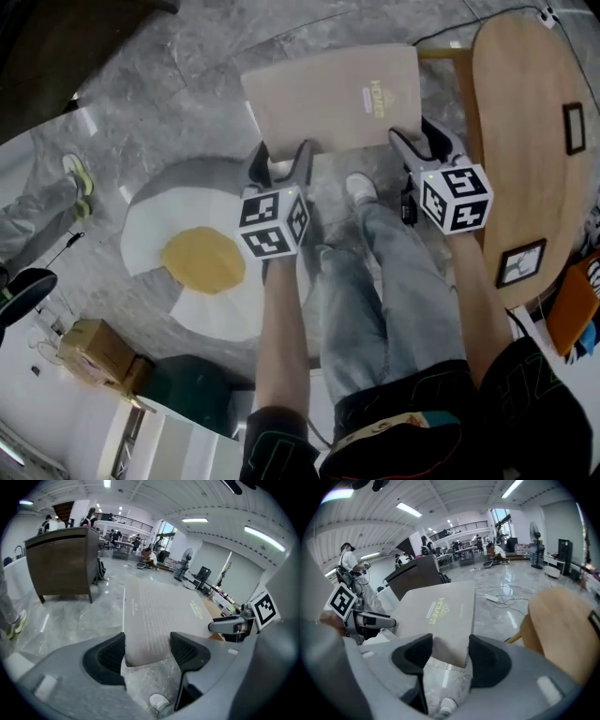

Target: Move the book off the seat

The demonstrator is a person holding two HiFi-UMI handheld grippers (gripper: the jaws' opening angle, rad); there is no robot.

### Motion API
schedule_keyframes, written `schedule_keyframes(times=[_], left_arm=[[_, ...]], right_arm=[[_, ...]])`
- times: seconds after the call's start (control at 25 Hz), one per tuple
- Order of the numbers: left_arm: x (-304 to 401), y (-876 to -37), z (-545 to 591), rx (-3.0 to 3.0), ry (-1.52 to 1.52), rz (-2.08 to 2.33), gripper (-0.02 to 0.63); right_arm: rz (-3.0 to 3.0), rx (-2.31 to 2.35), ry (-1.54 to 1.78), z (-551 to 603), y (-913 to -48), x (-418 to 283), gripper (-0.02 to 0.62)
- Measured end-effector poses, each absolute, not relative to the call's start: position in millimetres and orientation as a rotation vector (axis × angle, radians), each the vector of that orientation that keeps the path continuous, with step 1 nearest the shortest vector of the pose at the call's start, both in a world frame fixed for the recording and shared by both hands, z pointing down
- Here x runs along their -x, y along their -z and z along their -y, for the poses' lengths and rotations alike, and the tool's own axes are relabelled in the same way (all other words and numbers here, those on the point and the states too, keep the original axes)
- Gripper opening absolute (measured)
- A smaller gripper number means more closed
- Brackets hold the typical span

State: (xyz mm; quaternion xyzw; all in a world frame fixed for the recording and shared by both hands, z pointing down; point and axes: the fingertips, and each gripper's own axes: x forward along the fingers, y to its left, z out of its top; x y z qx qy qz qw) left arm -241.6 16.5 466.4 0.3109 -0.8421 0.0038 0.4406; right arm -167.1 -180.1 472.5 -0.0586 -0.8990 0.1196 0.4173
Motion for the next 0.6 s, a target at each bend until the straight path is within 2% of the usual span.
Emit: schedule_keyframes(times=[0.6], left_arm=[[276, -460, 229, -1.320, -0.286, 1.851, 0.293]], right_arm=[[2.278, -0.508, -0.594, 354, -470, 106, 0.247]])
